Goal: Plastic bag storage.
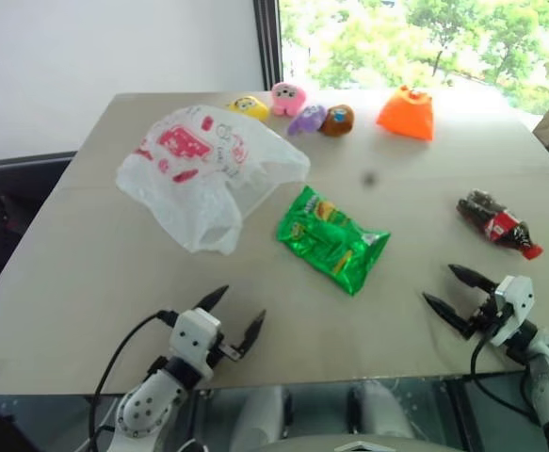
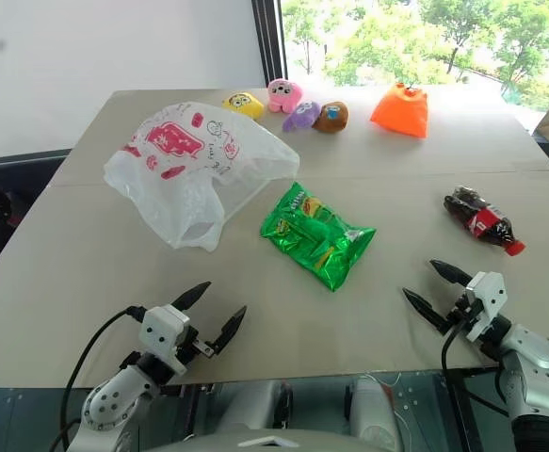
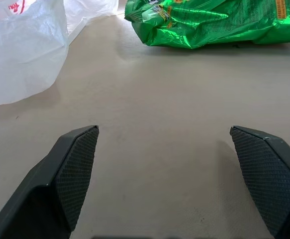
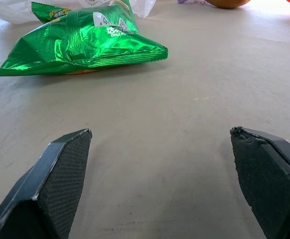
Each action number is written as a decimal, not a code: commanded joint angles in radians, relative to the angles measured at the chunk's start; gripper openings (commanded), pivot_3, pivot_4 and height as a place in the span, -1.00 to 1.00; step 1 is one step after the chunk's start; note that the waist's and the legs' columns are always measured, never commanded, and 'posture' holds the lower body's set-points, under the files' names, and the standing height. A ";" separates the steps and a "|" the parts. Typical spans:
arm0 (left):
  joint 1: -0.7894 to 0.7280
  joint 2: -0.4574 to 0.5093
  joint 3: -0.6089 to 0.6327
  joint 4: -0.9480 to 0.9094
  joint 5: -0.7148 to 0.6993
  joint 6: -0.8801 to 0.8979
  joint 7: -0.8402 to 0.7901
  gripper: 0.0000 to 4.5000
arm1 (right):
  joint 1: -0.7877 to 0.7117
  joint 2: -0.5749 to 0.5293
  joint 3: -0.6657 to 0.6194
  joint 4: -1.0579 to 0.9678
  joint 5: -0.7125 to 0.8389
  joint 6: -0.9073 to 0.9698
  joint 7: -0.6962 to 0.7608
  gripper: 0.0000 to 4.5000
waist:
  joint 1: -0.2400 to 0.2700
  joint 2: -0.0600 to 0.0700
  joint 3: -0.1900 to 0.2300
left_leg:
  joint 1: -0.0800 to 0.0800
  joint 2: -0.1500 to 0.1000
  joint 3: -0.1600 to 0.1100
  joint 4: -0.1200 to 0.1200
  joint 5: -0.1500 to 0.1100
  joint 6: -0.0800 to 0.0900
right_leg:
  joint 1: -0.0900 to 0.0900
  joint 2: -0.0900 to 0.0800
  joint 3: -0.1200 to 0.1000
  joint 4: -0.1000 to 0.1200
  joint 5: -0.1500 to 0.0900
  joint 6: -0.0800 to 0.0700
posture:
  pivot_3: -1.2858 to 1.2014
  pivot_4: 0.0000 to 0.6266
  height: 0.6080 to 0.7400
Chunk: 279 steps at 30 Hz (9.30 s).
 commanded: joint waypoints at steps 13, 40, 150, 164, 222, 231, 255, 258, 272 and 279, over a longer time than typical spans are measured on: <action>-0.002 -0.024 0.000 0.030 0.002 0.008 0.015 0.99 | -0.005 -0.010 0.002 0.034 -0.007 0.001 0.011 1.00 | 0.001 0.000 0.000 | 0.000 0.000 0.000 0.001 0.000 0.000 | 0.000 -0.001 0.000 0.000 0.000 0.000 | 0.03 -0.52 1.00; -0.048 -0.065 0.052 -0.050 -0.022 -0.027 0.060 0.99 | 0.002 -0.009 0.032 -0.057 0.014 0.023 0.047 1.00 | 0.001 -0.004 0.003 | -0.002 0.000 -0.001 0.002 0.000 0.000 | -0.001 -0.005 0.000 0.000 0.000 0.000 | 0.03 -0.52 1.00; -0.371 -0.299 0.113 0.003 -0.192 0.174 0.235 -0.99 | -0.604 -0.030 0.191 -0.132 0.070 0.894 -0.345 1.00 | -0.010 -0.005 0.011 | -0.008 -0.006 -0.005 0.005 0.000 0.000 | -0.004 0.003 -0.003 0.001 0.003 0.005 | 0.03 -0.52 1.00; -0.375 -0.313 0.094 0.016 -0.207 0.149 0.201 -0.99 | -0.927 0.213 0.417 0.186 -0.114 0.890 -0.268 1.00 | -0.018 -0.004 0.012 | -0.008 -0.004 -0.007 0.004 0.001 -0.001 | -0.005 0.003 -0.003 0.006 0.003 0.005 | 0.03 -0.52 1.00; -0.450 -0.073 0.002 0.119 -0.213 0.029 -0.175 -1.00 | -1.080 0.289 0.020 0.269 -0.019 0.826 -0.368 -0.64 | -0.036 0.003 0.018 | -0.020 -0.005 -0.003 0.004 0.003 -0.006 | -0.023 0.003 0.000 0.014 0.003 0.005 | 0.03 -0.52 1.00; -0.400 -0.074 -0.011 0.131 -0.210 0.005 -0.217 -1.00 | -1.200 0.414 0.006 0.387 0.002 0.700 -0.417 -0.64 | -0.049 0.003 0.018 | -0.018 -0.004 -0.003 0.004 0.004 -0.006 | -0.023 0.005 0.000 0.016 0.003 0.005 | 0.03 -0.52 1.00; -0.369 -0.296 0.044 -0.096 -0.209 0.055 0.144 -1.00 | -0.920 0.524 0.419 0.161 -0.238 1.054 -0.486 -0.64 | -0.047 0.002 0.017 | -0.018 -0.004 -0.004 0.005 0.004 -0.006 | -0.023 0.003 0.000 0.017 0.003 0.005 | 0.03 -0.52 1.00; -0.361 -0.317 0.038 -0.115 -0.252 0.084 0.158 -1.00 | -0.919 0.541 0.444 0.146 -0.243 1.063 -0.477 -0.64 | -0.049 0.002 0.017 | -0.018 -0.004 -0.005 0.005 0.004 -0.006 | -0.023 0.004 -0.001 0.017 0.003 0.005 | 0.03 -0.52 1.00; -0.316 -0.328 0.060 -0.070 -0.323 0.039 0.108 -1.00 | -0.923 0.330 0.470 -0.004 -0.270 0.609 -0.187 0.98 | -0.041 0.002 0.018 | -0.018 -0.005 -0.005 0.006 0.003 -0.006 | -0.021 0.004 -0.001 0.016 0.003 0.005 | 0.03 -0.52 1.00; -0.333 -0.315 0.068 -0.055 -0.334 0.046 0.095 -1.00 | -0.998 0.223 0.449 0.285 -0.460 0.233 -0.388 0.98 | -0.047 0.002 0.018 | -0.018 -0.004 -0.005 0.006 0.004 -0.006 | -0.022 0.005 -0.001 0.016 0.003 0.005 | 0.03 -0.52 1.00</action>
